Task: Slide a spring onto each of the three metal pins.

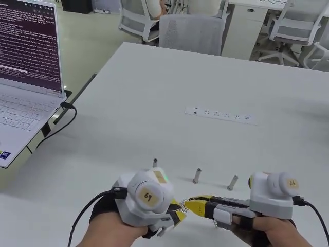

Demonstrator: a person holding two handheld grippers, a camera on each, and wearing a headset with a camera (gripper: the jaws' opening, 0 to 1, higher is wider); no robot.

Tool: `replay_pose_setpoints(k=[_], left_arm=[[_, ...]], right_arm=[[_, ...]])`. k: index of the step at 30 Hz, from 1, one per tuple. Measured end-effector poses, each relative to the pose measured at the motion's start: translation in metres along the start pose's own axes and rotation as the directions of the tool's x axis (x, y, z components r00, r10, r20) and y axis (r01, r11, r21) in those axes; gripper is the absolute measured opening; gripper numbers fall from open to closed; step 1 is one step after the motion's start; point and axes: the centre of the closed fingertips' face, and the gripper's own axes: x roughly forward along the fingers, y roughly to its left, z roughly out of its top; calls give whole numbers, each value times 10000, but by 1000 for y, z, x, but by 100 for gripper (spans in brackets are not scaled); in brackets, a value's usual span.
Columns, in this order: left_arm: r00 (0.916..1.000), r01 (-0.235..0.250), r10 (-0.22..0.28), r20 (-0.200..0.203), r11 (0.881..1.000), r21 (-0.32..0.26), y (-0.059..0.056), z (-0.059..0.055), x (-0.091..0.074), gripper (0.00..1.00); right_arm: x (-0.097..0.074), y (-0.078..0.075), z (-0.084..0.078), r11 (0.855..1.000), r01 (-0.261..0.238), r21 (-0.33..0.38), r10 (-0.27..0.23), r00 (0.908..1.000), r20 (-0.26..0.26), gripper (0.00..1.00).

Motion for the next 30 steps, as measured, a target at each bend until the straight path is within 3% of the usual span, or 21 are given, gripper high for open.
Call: replay_pose_setpoints(k=[10, 15, 24, 30], left_arm=[[10000, 26, -27, 42, 9995, 321, -1, -1, -1, 2], [9999, 37, -41, 106, 9993, 373, 0, -2, 0, 2], [9994, 72, -85, 321, 9991, 416, -1, -1, 3, 2], [9982, 7, -40, 596, 9985, 542, 1, 2, 3, 2]], right_arm=[[2, 10, 0, 9991, -194, -388, 175, 9987, -475, 10], [2, 13, -1, 9941, -165, -1069, 50, 9943, -1069, 9], [3, 16, -2, 9720, -157, -2344, -345, 9774, -2085, 9], [3, 18, 0, 9467, -310, -3205, -581, 9626, -2648, 9]])
